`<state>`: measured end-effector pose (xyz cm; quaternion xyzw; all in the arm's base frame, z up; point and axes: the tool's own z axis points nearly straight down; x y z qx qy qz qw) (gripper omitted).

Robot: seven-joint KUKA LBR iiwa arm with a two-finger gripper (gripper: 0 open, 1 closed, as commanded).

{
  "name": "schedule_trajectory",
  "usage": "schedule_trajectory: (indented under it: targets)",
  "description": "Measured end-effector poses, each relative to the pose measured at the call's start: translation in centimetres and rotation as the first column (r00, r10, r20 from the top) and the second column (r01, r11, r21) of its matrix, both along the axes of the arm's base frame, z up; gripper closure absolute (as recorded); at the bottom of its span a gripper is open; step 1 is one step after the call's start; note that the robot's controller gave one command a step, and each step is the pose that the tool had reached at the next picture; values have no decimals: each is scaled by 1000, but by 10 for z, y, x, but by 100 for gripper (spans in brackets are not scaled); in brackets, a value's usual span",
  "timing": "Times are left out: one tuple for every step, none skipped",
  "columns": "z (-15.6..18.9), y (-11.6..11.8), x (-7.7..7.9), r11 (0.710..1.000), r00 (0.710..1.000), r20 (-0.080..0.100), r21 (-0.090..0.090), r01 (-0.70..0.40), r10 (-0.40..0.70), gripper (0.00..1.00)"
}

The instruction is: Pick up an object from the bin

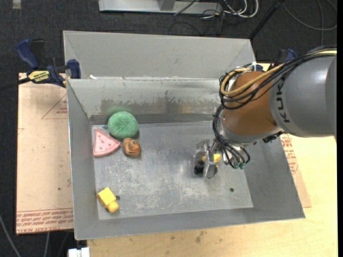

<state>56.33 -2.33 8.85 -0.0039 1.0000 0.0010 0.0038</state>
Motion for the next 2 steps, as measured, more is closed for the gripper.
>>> schedule_trajectory:
  targets:
    - [0,0,0,1000,1000,0,0,0,0,100]
    - [127,42,27,1000,1000,-4,-1,1,-1,100]
